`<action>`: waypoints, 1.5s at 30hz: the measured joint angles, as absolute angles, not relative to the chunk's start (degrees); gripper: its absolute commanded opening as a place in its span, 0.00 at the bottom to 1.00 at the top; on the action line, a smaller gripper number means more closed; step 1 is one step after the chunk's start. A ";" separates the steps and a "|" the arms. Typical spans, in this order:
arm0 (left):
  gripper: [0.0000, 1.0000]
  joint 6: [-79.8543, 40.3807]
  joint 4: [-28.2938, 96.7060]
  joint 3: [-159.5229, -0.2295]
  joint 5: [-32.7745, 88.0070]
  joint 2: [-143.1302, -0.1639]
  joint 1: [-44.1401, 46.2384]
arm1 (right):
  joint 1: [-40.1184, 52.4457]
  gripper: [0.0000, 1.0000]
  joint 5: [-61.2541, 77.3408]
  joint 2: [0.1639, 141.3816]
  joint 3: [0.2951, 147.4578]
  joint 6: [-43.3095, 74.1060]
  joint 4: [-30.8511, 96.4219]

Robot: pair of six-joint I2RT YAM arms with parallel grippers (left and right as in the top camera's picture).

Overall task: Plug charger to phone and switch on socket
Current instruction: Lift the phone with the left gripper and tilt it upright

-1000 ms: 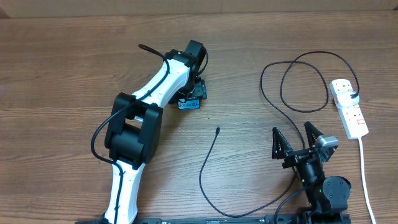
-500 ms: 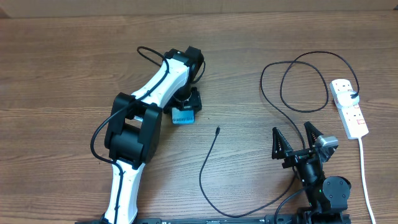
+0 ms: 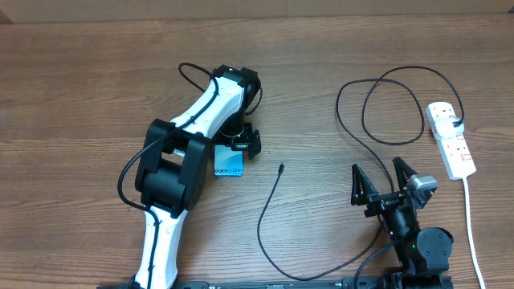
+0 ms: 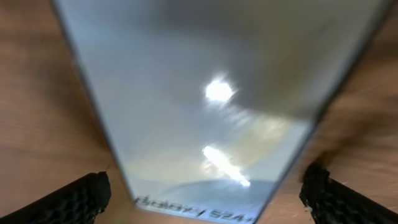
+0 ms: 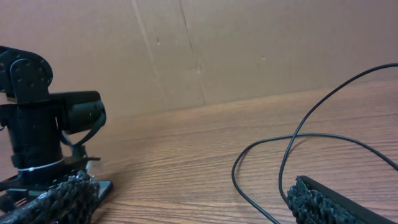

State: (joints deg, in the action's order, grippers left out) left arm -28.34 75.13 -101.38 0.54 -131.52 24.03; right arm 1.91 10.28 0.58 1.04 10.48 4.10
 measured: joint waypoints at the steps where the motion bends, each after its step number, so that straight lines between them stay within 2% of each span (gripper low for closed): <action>1: 1.00 -28.25 73.41 -101.38 0.91 -131.37 24.03 | 1.91 1.00 10.28 0.58 1.04 10.48 4.08; 2: 1.00 -28.29 71.96 -101.41 1.10 -131.26 24.03 | 1.91 1.00 10.26 0.58 1.04 10.48 4.08; 7: 0.85 -28.75 68.58 -101.41 -0.67 -130.89 24.03 | 1.91 1.00 10.26 0.58 1.04 10.50 4.05; 10: 0.83 -28.77 68.34 -101.41 -1.21 -130.85 24.03 | 1.91 1.00 10.31 0.58 1.04 10.50 4.08; 17: 0.84 -28.77 70.26 -101.56 -0.69 -130.89 24.03 | 1.91 1.00 10.28 0.58 1.04 10.52 4.03; 22: 1.00 -27.86 71.33 -101.56 -0.82 -131.00 24.01 | 1.91 1.00 10.28 0.58 1.04 10.48 4.08; 45: 1.00 -23.92 70.02 -101.56 -4.36 -130.74 24.38 | 1.91 1.00 10.28 0.58 1.04 10.52 4.08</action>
